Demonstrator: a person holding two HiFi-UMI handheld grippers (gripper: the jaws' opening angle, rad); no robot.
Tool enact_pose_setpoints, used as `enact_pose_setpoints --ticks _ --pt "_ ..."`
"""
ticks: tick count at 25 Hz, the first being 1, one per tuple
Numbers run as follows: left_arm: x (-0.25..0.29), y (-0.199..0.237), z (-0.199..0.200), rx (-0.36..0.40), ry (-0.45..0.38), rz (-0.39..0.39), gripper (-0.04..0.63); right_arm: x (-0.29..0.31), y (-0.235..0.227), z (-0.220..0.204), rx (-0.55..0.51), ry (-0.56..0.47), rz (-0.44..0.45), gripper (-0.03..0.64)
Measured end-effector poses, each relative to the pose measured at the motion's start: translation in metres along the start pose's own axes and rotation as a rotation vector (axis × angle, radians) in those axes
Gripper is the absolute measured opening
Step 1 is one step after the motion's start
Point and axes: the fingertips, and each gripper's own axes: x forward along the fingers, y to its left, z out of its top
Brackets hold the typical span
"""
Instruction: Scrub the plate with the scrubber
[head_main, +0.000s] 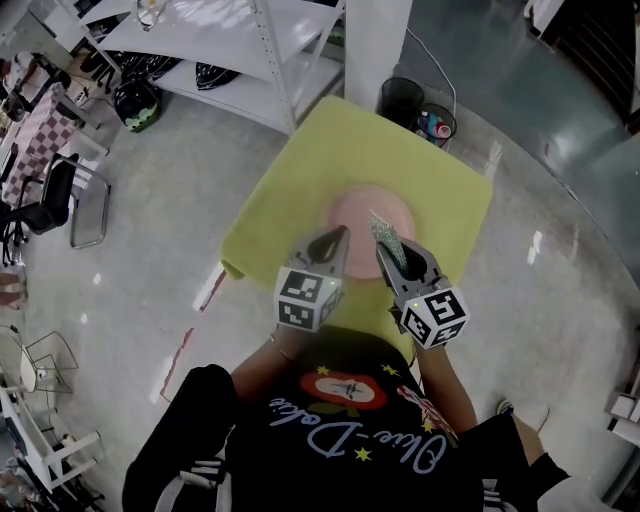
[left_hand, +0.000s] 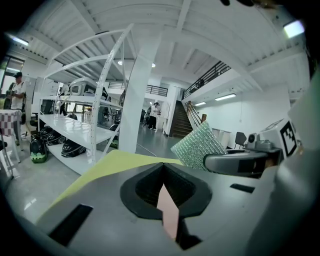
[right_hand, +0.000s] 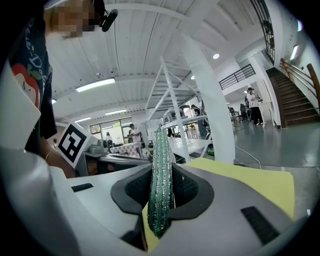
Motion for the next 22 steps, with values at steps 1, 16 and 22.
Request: enact_pose_setpoints --ticks 1,16,22 --pt "-0.0002 0.0003 -0.0012 0.002 0.001 0.001 0.002 -0.0005 0.0002 -0.0008 0.001 0.000 -0.001 0.066" --pt "-0.0004 0.0042 0.0045 -0.013 -0.002 -0.005 0.002 0.0034 0.0004 0.0031 0.006 0.000 -0.016 0.066" --pt "0.0003 0.0041 0.0058 -0.008 -0.008 -0.005 0.002 0.0008 -0.0008 0.0071 0.024 -0.033 -0.014 0.066"
